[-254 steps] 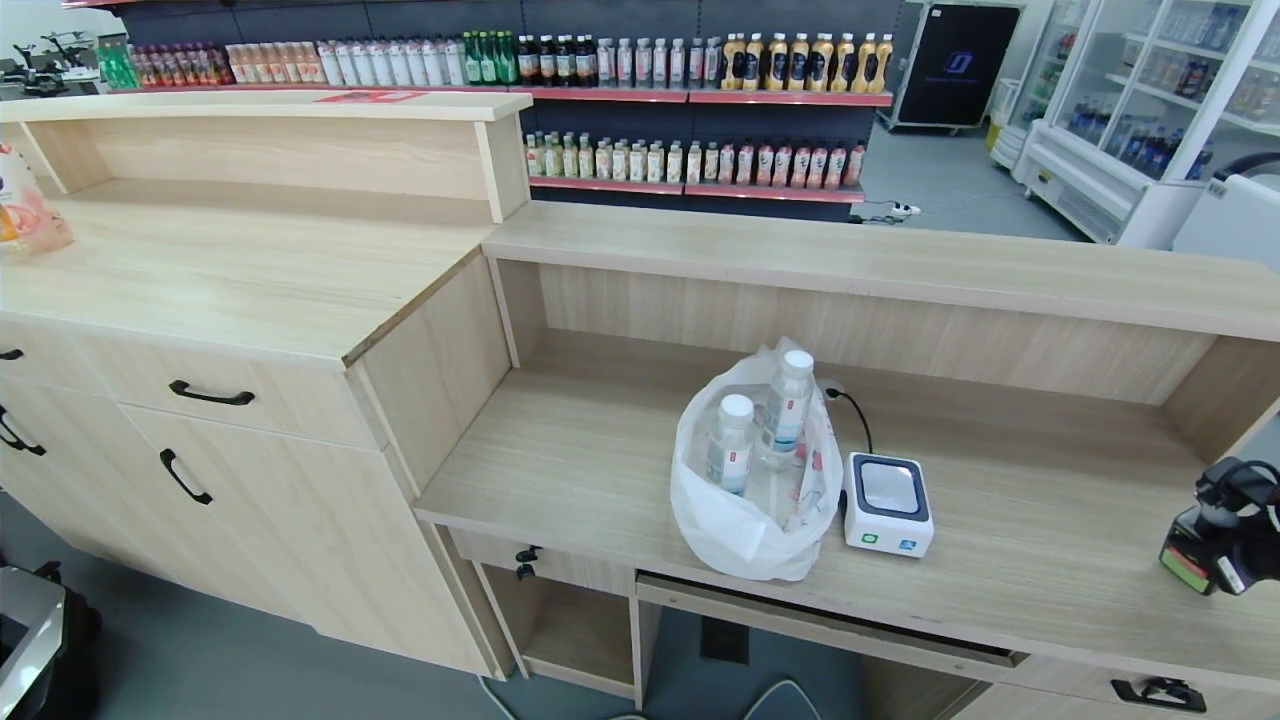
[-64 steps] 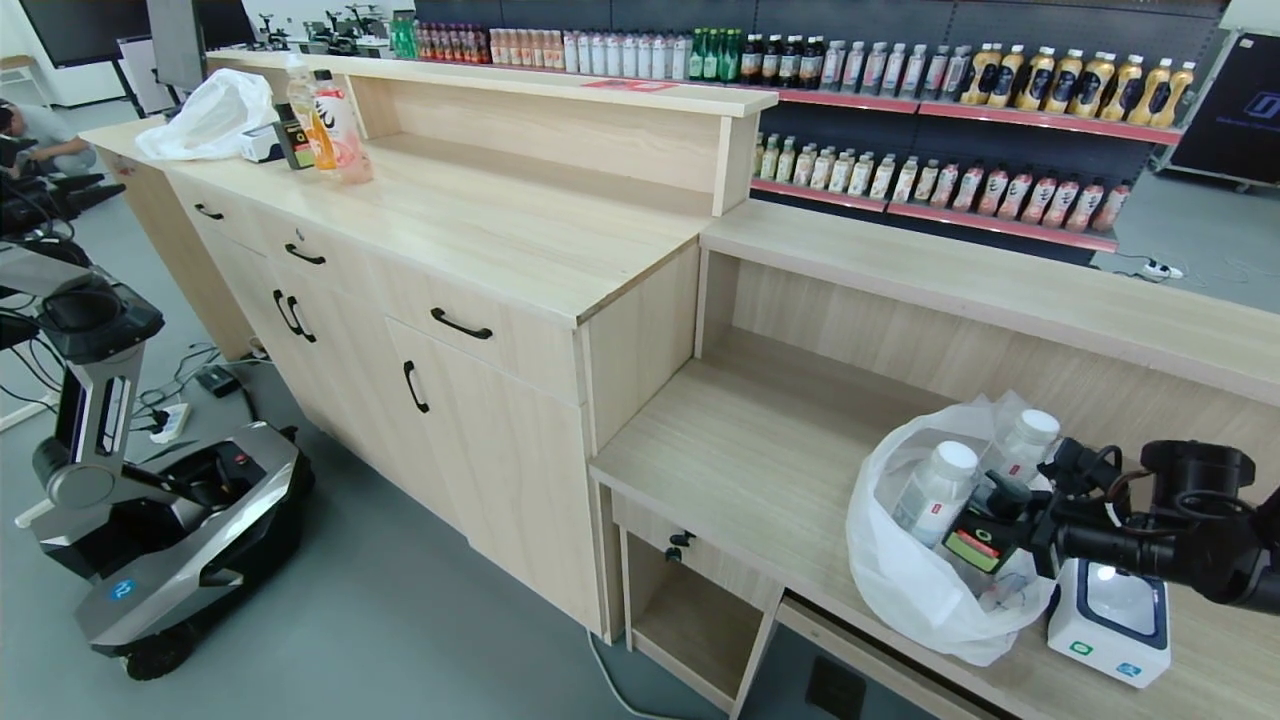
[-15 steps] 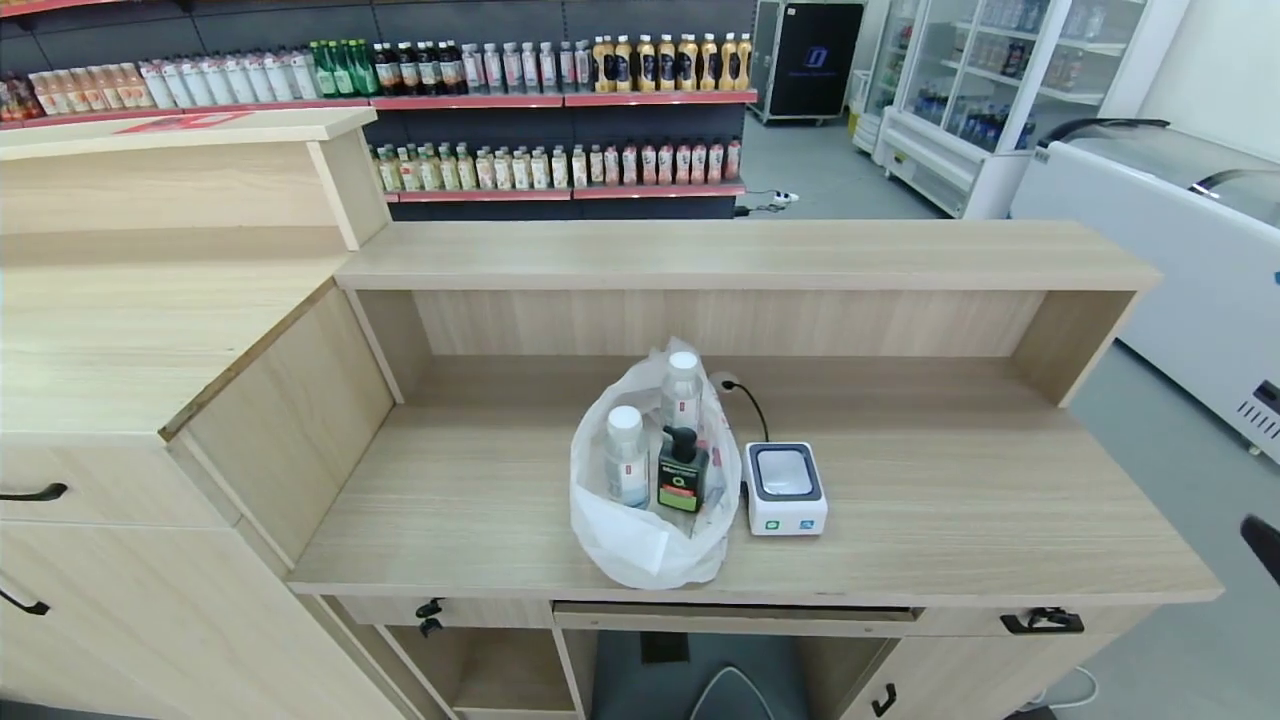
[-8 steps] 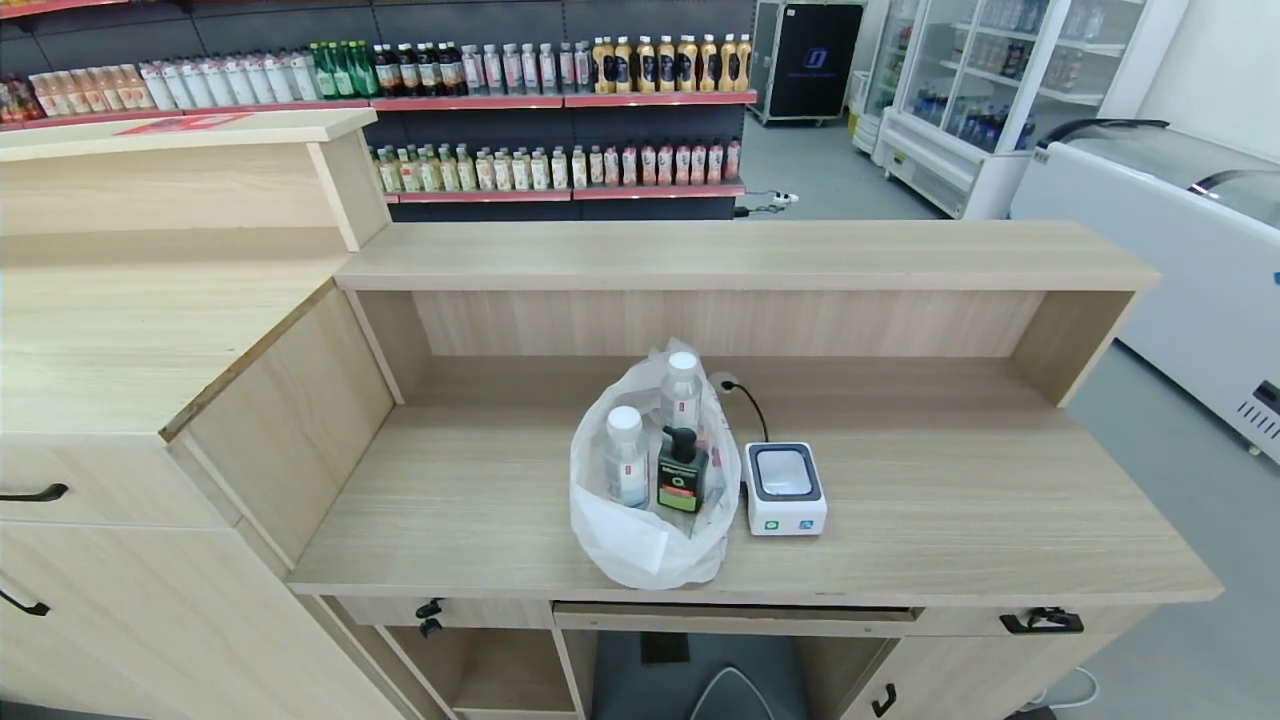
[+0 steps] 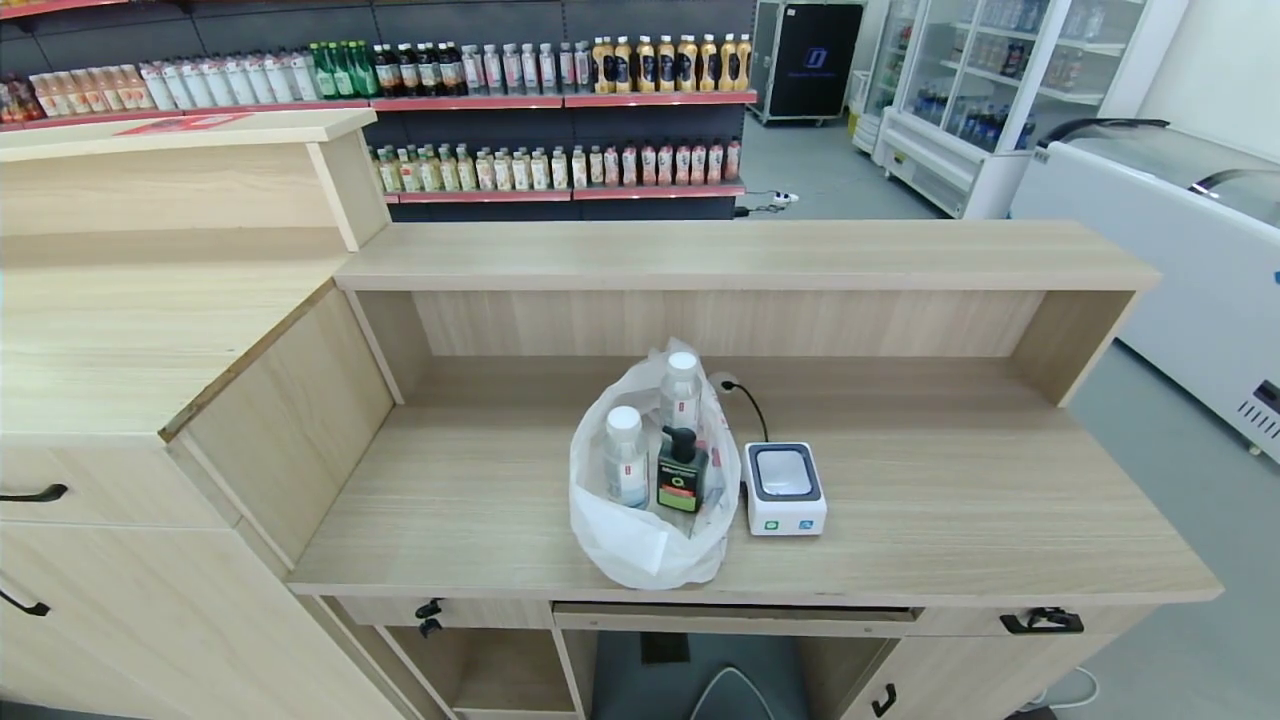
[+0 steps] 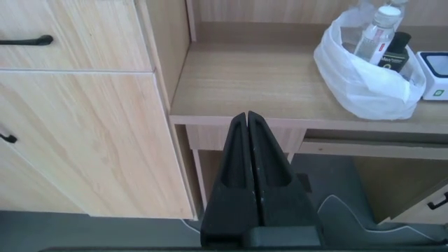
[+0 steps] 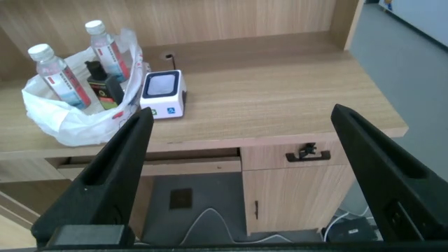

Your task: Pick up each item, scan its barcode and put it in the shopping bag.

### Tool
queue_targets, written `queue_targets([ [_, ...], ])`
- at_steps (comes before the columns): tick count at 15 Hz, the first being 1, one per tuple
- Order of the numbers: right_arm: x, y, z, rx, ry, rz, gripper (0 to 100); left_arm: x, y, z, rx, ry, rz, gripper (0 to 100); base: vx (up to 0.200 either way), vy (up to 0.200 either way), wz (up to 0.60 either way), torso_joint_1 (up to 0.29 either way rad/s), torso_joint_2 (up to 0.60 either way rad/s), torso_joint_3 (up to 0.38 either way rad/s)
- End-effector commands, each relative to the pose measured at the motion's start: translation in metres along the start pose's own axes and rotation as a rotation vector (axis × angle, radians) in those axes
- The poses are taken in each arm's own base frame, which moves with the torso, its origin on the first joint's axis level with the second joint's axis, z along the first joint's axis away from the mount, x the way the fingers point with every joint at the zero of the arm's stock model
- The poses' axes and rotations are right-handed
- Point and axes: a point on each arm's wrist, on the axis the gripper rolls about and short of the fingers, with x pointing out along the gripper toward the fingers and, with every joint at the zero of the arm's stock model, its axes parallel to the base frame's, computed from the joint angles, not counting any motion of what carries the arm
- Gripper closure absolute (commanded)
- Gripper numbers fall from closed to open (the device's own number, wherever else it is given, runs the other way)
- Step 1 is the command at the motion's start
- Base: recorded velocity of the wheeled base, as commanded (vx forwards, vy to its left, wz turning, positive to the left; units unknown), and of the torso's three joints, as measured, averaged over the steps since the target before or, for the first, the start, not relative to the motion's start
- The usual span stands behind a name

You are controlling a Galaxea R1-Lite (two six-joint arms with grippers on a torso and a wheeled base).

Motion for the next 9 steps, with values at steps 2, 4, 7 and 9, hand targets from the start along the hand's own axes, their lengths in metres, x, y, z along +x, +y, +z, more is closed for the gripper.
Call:
queue_targets([
  [2,0.0001,0.0000,0.0000,0.000,0.001,0.001,0,0.0000,0.0000,0.0000,0.000,0.000,0.000,100,0.000,0.000,0.00,0.000,0.00,0.000],
  [4,0.0001,0.0000,0.0000,0.000,0.001,0.001,0,0.0000,0.0000,0.0000,0.000,0.000,0.000,100,0.000,0.000,0.00,0.000,0.00,0.000],
  [7,0.0001,0.0000,0.0000,0.000,0.001,-0.001,0,0.0000,0.0000,0.0000,0.000,0.000,0.000,100,0.000,0.000,0.00,0.000,0.00,0.000],
  [9,0.0001,0.0000,-0.0001,-0.001,0.003,0.001,0,0.0000,0.0000,0.0000,0.000,0.000,0.000,100,0.000,0.000,0.00,0.000,0.00,0.000],
])
